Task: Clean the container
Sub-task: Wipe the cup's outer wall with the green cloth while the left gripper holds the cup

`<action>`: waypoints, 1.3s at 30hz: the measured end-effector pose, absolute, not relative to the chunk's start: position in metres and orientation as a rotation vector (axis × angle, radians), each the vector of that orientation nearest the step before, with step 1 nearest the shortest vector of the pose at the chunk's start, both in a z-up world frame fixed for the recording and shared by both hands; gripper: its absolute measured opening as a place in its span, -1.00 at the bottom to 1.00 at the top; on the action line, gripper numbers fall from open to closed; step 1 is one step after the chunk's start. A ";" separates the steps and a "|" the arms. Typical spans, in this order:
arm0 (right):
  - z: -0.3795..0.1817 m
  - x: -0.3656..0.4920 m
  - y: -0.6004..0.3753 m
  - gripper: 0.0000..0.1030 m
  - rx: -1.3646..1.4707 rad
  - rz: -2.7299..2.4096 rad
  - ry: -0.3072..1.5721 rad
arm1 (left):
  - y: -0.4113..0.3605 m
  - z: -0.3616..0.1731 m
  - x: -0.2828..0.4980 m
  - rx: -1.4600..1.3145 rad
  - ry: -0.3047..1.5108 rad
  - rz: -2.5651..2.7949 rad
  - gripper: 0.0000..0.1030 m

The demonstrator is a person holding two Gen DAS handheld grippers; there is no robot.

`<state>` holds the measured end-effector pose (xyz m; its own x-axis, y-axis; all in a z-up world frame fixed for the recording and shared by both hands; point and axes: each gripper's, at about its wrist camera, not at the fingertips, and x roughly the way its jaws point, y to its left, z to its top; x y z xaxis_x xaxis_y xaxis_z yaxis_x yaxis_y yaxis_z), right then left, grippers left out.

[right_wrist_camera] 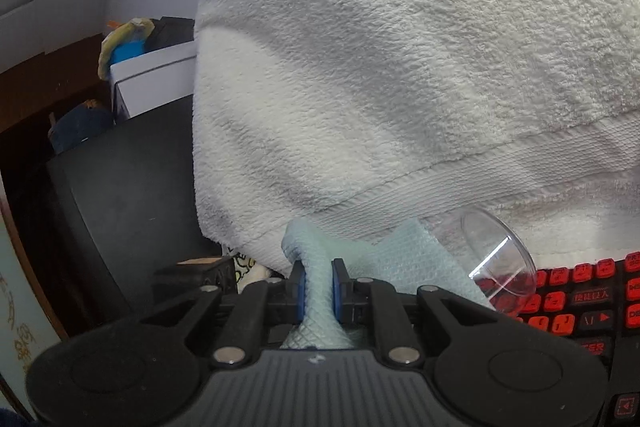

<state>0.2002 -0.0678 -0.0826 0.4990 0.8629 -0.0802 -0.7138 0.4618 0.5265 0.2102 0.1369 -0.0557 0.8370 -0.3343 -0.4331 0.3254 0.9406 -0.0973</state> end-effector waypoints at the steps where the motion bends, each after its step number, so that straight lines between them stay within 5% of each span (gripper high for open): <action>1: -0.083 0.201 -0.070 -0.77 0.468 0.981 0.359 | 0.136 -0.056 0.210 -0.020 0.462 -0.349 -0.34; 16: -0.092 0.226 -0.108 -0.77 0.624 0.758 0.346 | 0.140 -0.057 0.210 -0.020 0.462 -0.350 -0.33; 39: -0.084 0.209 -0.086 -0.78 0.488 0.862 0.337 | 0.152 -0.058 0.205 -0.021 0.461 -0.353 -0.32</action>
<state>0.2095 -0.0859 -0.0839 0.6093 0.7882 -0.0869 -0.6382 0.5524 0.5361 0.2049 0.1517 -0.0584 0.8361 -0.3377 -0.4322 0.3285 0.9393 -0.0985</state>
